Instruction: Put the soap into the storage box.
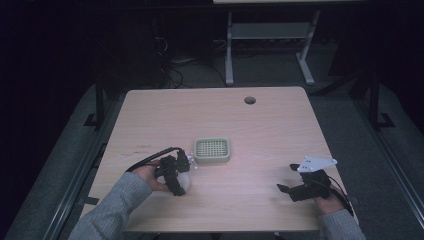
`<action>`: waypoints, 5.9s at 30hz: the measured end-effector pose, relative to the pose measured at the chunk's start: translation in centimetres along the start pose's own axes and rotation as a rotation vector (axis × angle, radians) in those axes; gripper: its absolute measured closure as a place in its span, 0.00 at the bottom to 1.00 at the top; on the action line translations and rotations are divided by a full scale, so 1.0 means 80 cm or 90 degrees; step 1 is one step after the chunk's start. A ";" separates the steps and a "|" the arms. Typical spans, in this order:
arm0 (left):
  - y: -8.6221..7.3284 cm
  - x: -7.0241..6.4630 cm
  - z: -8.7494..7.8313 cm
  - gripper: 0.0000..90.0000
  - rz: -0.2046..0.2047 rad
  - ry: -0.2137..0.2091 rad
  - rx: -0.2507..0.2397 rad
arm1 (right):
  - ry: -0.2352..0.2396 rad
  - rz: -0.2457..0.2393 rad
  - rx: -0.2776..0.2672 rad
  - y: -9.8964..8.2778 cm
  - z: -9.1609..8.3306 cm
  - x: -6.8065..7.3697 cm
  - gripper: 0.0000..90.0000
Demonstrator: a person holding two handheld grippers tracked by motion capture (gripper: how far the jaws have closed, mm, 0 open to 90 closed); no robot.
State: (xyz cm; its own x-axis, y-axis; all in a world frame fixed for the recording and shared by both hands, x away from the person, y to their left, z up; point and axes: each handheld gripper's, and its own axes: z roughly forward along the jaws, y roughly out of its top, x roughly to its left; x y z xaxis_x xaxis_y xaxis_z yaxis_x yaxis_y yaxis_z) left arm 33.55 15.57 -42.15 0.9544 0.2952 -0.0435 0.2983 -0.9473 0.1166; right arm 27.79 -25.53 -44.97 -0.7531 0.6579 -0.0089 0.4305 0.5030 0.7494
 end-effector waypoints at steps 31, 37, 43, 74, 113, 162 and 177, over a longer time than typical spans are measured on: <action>0.031 0.011 -0.032 0.27 0.035 0.014 0.005 | 0.002 0.006 0.000 -0.001 0.000 -0.003 0.15; 0.038 0.015 -0.037 0.27 0.040 0.014 0.004 | 0.000 0.003 -0.001 -0.001 0.000 -0.003 0.15; 0.044 0.017 -0.042 0.27 0.044 0.020 0.003 | 0.001 0.004 -0.002 -0.001 -0.001 -0.003 0.15; 0.086 0.039 -0.057 0.27 0.057 0.029 0.006 | 0.001 0.002 -0.005 0.000 -0.001 -0.004 0.15; 0.130 0.070 -0.058 0.27 0.055 0.025 -0.004 | 0.002 0.006 -0.008 0.000 -0.003 -0.005 0.15; 0.164 0.098 -0.018 0.27 0.043 0.020 0.019 | 0.002 0.003 -0.010 -0.002 -0.004 -0.007 0.15; 0.167 0.099 -0.011 0.27 0.045 0.019 0.024 | 0.004 0.001 -0.009 -0.002 -0.004 -0.007 0.15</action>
State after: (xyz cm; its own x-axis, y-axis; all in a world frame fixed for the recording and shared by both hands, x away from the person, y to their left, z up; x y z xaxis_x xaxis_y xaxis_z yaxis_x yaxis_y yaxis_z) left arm 45.10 5.35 -40.04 0.9732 0.2299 -0.0064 0.2296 -0.9700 0.0803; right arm 27.98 -26.13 -44.84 -0.7554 0.6553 -0.0031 0.4249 0.4933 0.7590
